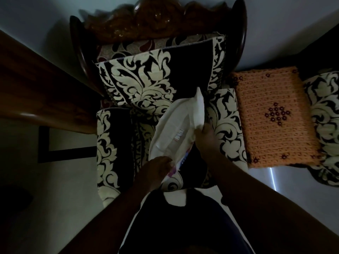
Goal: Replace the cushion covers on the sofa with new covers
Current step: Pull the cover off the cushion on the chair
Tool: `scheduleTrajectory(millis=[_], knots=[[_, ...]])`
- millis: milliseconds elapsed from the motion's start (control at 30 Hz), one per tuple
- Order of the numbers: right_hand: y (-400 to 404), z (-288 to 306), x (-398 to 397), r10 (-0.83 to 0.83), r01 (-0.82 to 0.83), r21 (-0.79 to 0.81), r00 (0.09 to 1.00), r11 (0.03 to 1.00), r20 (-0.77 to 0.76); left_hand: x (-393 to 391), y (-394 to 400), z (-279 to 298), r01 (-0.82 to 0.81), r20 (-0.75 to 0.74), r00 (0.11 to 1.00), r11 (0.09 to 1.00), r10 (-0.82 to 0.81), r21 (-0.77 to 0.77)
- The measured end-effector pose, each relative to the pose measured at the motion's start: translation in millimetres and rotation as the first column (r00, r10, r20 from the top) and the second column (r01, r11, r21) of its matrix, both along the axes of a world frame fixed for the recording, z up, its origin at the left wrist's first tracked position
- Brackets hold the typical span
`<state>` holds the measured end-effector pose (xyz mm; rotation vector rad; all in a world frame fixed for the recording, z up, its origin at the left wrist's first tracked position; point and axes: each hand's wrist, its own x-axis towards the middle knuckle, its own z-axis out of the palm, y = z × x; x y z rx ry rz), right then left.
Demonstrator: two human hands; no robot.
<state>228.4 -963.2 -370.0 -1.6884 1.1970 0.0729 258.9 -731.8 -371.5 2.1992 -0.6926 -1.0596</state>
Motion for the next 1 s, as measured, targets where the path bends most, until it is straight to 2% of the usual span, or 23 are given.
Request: scheduleTrajectory(millis=[67, 133, 200, 267, 300, 367, 433, 500, 567, 667, 767, 833, 900, 1000], knots=[[5.8, 6.6, -1.1, -0.029, 0.029, 0.004, 0.999, 1.0, 0.02, -0.4, 7.5, -9.1, -0.225, -0.018, 0.974, 0.973, 0.226, 0.046], [14.6, 7.4, -1.0, -0.052, 0.052, 0.007, 0.997, 0.999, 0.05, 5.6, 12.8, -19.9, -0.393, 0.076, 0.918, 0.919, 0.389, 0.046], [24.0, 2.5, 3.7, -0.098, 0.093, 0.054, 0.989, 0.994, 0.109, 19.9, 14.9, -25.7, -0.524, 0.092, 0.85, 0.849, 0.518, 0.065], [36.1, -2.9, 8.5, -0.118, 0.105, 0.11, 0.986, 0.988, 0.121, 33.7, 17.3, -28.7, -0.574, 0.058, 0.818, 0.805, 0.572, 0.151], [44.8, -6.3, 9.9, -0.114, 0.101, 0.12, 0.987, 0.988, 0.109, 39.1, 19.9, -30.1, -0.558, 0.06, 0.828, 0.806, 0.558, 0.197], [65.2, -4.8, 7.6, -0.034, 0.034, 0.024, 0.999, 0.999, 0.019, 46.5, 25.6, -33.1, -0.49, 0.098, 0.87, 0.823, 0.484, 0.288], [89.8, -3.2, 1.3, 0.146, -0.149, -0.016, 0.98, 0.989, -0.133, 51.7, 30.1, -38.2, -0.433, 0.163, 0.9, 0.795, 0.404, 0.425], [113.2, -5.0, -0.9, 0.342, -0.329, 0.094, 0.902, 0.94, -0.262, 57.3, 33.7, -42.8, -0.41, 0.218, 0.912, 0.739, 0.348, 0.535], [129.8, -13.0, 1.8, 0.454, -0.415, 0.187, 0.837, 0.891, -0.306, 61.0, 35.1, -42.2, -0.377, 0.217, 0.926, 0.711, 0.31, 0.594], [145.0, -26.6, 11.6, 0.47, -0.412, 0.244, 0.839, 0.878, -0.275, 63.4, 33.2, -43.3, -0.312, 0.157, 0.948, 0.708, 0.277, 0.634], [143.3, -29.3, 14.7, 0.44, -0.387, 0.225, 0.856, 0.894, -0.272, 64.3, 34.1, -48.0, -0.271, -0.024, 0.95, 0.864, 0.31, 0.424], [136.3, -30.7, 8.4, 0.421, -0.386, 0.176, 0.864, 0.906, -0.275, 61.3, 39.2, -49.8, -0.302, -0.078, 0.935, 0.889, 0.347, 0.344], [128.5, -30.2, -5.2, 0.368, -0.351, 0.109, 0.882, 0.93, -0.296, 60.9, 42.9, -45.0, -0.354, 0.008, 0.929, 0.884, 0.369, 0.305], [122.8, -35.5, -28.3, 0.302, -0.29, 0.087, 0.895, 0.953, -0.329, 65.7, 48.3, -41.3, -0.264, 0.132, 0.964, 0.881, 0.23, 0.393]])
